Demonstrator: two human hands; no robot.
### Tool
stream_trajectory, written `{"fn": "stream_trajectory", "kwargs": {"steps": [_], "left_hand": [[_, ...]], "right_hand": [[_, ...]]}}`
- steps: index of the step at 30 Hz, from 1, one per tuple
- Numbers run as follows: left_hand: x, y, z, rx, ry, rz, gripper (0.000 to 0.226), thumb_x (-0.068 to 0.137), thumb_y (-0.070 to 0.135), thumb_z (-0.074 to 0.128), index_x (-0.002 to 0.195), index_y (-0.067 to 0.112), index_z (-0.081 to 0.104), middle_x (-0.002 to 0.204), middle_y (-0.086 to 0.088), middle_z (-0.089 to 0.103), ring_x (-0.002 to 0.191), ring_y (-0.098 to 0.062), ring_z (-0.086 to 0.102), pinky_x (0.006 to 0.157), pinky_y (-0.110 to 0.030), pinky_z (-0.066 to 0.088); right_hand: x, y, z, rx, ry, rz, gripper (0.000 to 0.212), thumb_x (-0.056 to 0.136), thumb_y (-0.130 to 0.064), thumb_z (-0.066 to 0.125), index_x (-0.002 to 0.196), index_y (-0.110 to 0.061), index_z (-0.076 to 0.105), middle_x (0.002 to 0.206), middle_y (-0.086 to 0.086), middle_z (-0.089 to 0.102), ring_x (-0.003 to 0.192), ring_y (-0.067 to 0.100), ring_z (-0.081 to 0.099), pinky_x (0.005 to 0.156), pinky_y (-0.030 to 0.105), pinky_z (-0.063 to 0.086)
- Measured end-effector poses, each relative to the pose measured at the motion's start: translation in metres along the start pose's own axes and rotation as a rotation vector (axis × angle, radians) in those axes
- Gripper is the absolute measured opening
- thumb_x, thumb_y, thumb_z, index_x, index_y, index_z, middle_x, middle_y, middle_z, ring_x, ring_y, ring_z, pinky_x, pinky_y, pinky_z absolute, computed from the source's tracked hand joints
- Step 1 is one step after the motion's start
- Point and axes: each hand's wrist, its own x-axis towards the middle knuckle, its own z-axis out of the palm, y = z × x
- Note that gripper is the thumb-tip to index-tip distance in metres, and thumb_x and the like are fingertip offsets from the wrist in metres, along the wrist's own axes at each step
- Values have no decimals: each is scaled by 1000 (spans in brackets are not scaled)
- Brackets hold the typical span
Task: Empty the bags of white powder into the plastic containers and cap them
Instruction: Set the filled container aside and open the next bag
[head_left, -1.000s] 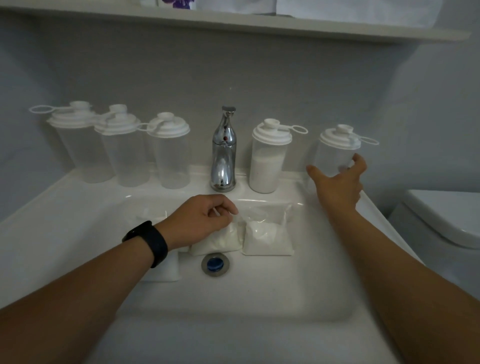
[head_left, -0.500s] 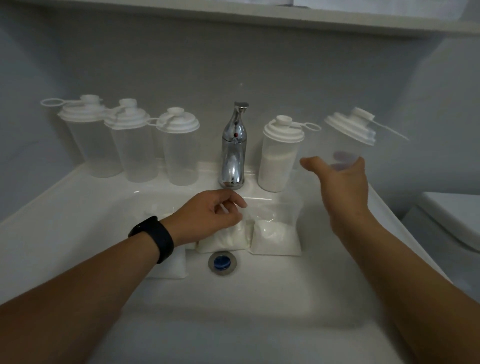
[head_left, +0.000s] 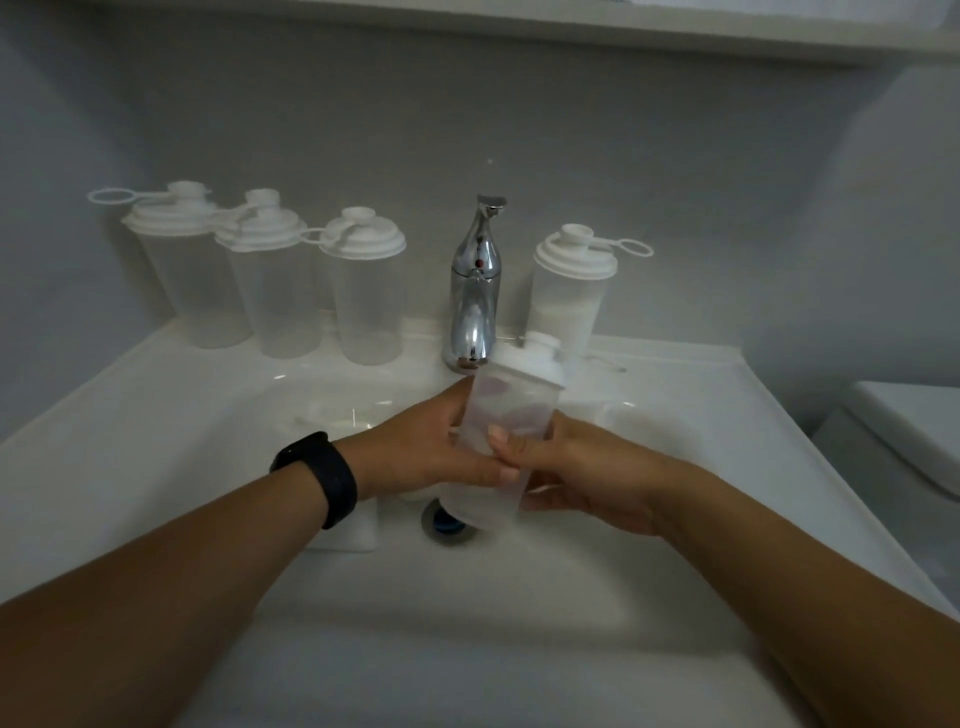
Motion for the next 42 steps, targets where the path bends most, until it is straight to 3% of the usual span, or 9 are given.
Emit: {"fn": "stream_trajectory", "kwargs": {"steps": [5, 9, 13, 16, 19, 25, 31, 35, 42], "left_hand": [[1, -4, -1, 65, 35, -78, 82, 74, 46, 85, 144, 45, 42, 125, 13, 68, 115, -6, 66, 100, -34, 54], [1, 4, -1, 240, 101, -116, 80, 79, 40, 86, 139, 53, 34, 114, 27, 58, 99, 7, 61, 78, -9, 47], [-1, 5, -1, 313, 78, -142, 81, 76, 42, 89, 141, 47, 40, 119, 20, 60, 103, 0, 60, 84, -20, 51], [-1, 5, 2, 334, 74, -124, 80, 74, 43, 90, 139, 42, 42, 122, 20, 60, 108, -3, 60, 90, -25, 53], [0, 7, 2, 351, 82, -94, 80, 73, 42, 91, 137, 40, 44, 120, 21, 60, 107, 0, 60, 87, -22, 53], [-2, 4, 5, 384, 96, -56, 75, 69, 46, 92, 131, 40, 51, 117, 20, 62, 103, -1, 61, 85, -25, 55], [-2, 11, 16, 478, 241, -60, 83, 69, 54, 88, 139, 42, 46, 120, 21, 60, 100, -4, 62, 85, -29, 56], [-2, 16, 42, 735, 318, -121, 95, 68, 65, 83, 144, 37, 33, 112, 19, 51, 100, -12, 59, 83, -35, 54], [-9, 29, 32, 654, 357, -92, 75, 69, 45, 84, 130, 33, 44, 100, 10, 65, 84, -13, 64, 78, -34, 55]], "right_hand": [[-8, -7, -27, -429, -143, 271, 71, 83, -74, 45, 118, -17, 71, 107, 5, 76, 85, 18, 70, 79, 30, 61], [-18, -18, -41, -349, -261, 130, 51, 85, -61, 60, 97, -13, 75, 81, 9, 72, 68, 20, 66, 61, 28, 55], [-5, -14, -48, -73, 320, -402, 31, 90, -37, 75, 69, -18, 62, 60, 3, 50, 52, 13, 43, 51, 26, 37], [8, -1, -49, -239, 635, -469, 22, 88, -43, 76, 100, -28, 66, 93, -7, 64, 75, 9, 57, 66, 18, 46], [12, 9, -43, -355, 482, -260, 56, 74, -66, 69, 122, -40, 60, 113, -14, 61, 94, 6, 63, 72, 12, 46], [17, 18, -32, -228, 274, -166, 67, 66, -65, 75, 127, -43, 58, 116, -6, 62, 96, 14, 67, 68, 28, 61], [23, 18, -26, -155, 452, -204, 31, 87, -54, 72, 112, -36, 70, 97, -1, 70, 75, 15, 68, 50, 28, 52], [25, 19, -25, -182, 526, -193, 45, 87, -57, 69, 93, -12, 73, 87, 15, 69, 66, 21, 67, 49, 28, 51], [21, 13, -19, -215, 547, -453, 20, 92, -36, 66, 78, -23, 71, 69, -4, 66, 66, 15, 63, 60, 33, 47]]}}
